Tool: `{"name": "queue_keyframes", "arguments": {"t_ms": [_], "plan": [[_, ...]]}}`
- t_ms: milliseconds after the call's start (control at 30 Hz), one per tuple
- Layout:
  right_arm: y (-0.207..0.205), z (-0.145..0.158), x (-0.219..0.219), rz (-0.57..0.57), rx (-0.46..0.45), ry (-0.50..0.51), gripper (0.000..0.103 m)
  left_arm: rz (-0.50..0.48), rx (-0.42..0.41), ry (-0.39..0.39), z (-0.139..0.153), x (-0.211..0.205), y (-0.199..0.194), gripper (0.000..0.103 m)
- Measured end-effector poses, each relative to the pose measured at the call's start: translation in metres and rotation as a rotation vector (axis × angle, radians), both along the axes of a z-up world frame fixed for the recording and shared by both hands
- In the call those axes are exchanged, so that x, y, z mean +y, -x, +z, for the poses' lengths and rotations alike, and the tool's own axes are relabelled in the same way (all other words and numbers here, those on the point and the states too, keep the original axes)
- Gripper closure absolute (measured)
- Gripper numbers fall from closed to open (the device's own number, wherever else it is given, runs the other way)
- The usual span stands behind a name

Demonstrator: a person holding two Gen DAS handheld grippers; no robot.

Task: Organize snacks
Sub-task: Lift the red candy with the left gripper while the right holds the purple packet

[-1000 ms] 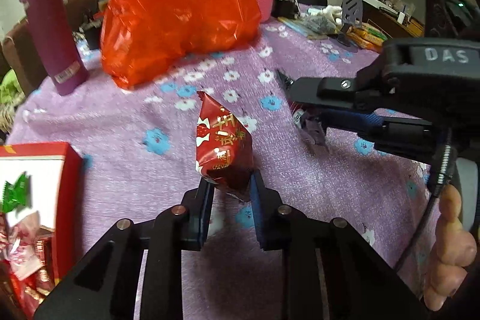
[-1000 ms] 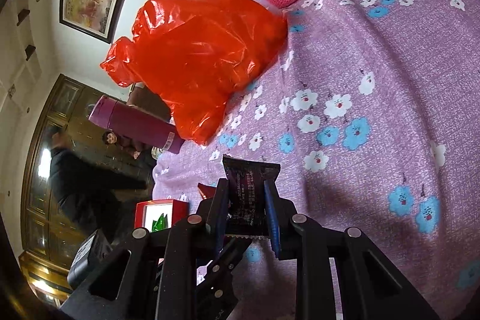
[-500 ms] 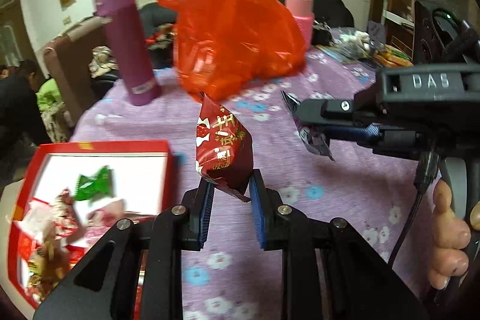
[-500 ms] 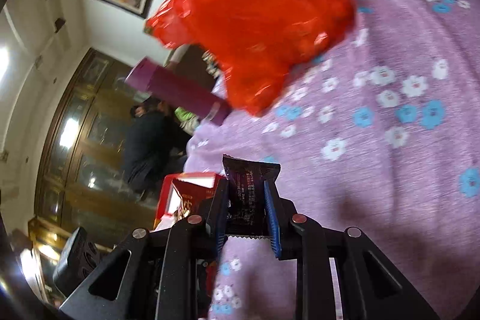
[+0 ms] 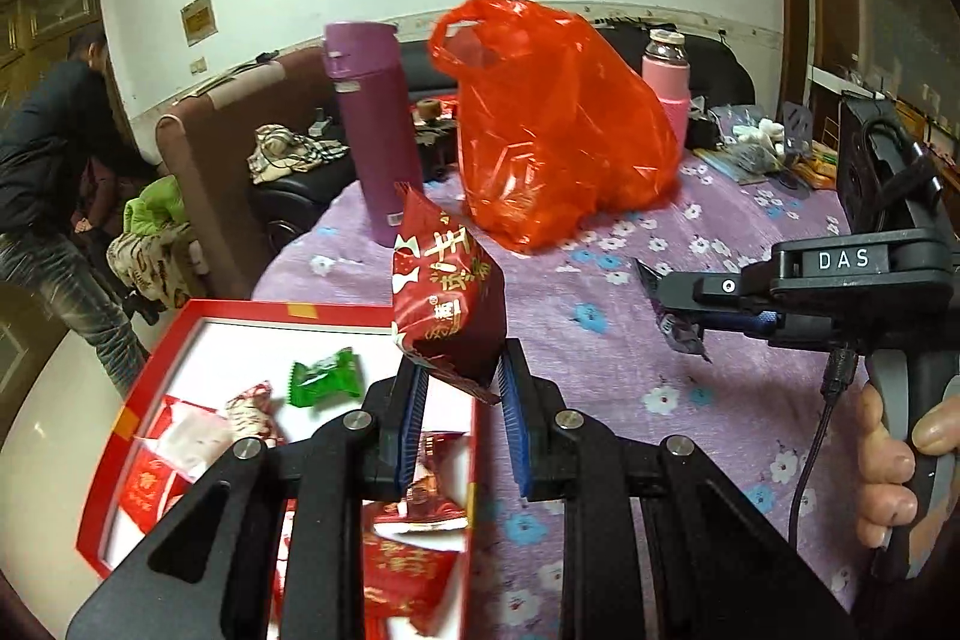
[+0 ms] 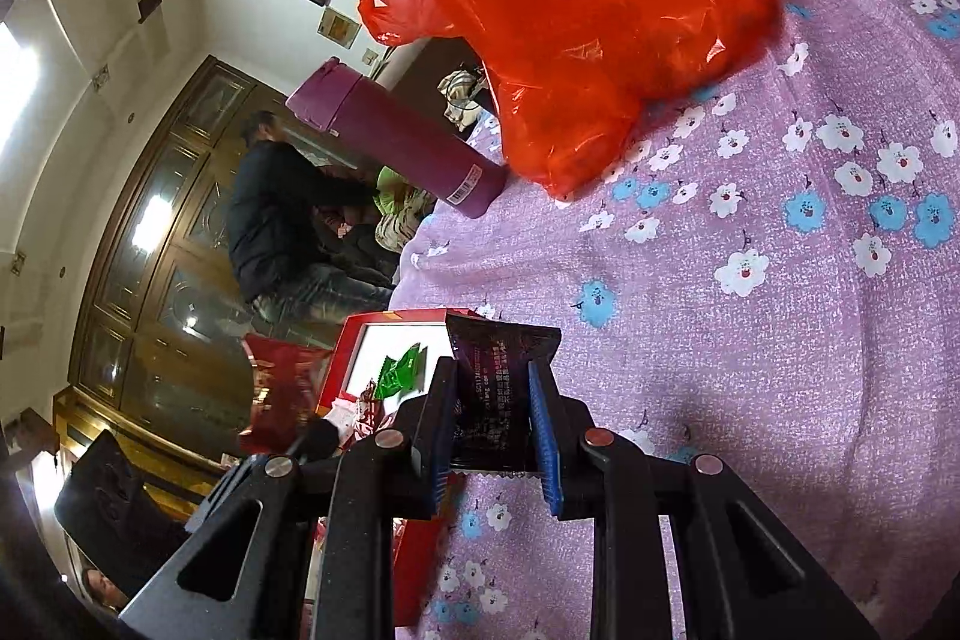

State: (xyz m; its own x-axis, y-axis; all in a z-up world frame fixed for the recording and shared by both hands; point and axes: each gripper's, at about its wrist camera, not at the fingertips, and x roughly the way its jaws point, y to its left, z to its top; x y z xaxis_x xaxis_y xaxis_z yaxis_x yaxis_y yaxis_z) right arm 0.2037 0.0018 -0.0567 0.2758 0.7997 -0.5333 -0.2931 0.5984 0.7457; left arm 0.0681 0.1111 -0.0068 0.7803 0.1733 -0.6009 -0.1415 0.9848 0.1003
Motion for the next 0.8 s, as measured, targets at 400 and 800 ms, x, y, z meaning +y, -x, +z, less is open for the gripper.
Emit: {"name": "queue_keyframes", "arguments": {"t_ms": [400, 800], "plan": [[0.001, -0.003, 0.009, 0.011, 0.000, 0.007, 0.080, 0.052, -0.012, -0.011, 0.001, 0.015, 0.012, 0.082], [0.007, -0.002, 0.025, 0.032, -0.011, 0.005, 0.080, 0.066, -0.009, 0.007, -0.002, 0.028, 0.040, 0.082]]}}
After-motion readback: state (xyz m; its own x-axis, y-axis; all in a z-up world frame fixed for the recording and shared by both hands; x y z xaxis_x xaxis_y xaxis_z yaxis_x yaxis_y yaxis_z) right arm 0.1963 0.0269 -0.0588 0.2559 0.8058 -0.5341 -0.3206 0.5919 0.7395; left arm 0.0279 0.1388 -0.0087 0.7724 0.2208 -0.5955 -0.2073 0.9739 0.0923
